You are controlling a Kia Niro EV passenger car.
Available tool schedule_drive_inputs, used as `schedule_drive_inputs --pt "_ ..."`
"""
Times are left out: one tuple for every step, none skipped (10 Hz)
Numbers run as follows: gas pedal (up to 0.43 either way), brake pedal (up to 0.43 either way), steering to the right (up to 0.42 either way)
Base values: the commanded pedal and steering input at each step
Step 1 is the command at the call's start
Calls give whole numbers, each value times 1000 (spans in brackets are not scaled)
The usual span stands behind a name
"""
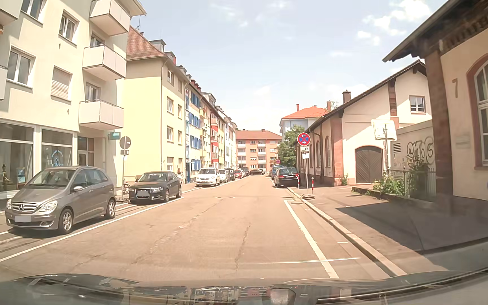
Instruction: Follow the waypoints while adhering to traffic rules and regulations
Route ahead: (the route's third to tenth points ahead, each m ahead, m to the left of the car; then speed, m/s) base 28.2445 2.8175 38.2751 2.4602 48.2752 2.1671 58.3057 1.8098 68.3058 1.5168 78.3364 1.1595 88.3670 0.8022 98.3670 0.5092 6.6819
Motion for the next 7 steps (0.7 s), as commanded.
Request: schedule_drive_inputs --pt "87 0 -26" --pt "87 0 -21" --pt "98 0 -16" --pt "110 0 -11" --pt "110 0 -8" --pt "110 0 -5" --pt "110 0 -3"
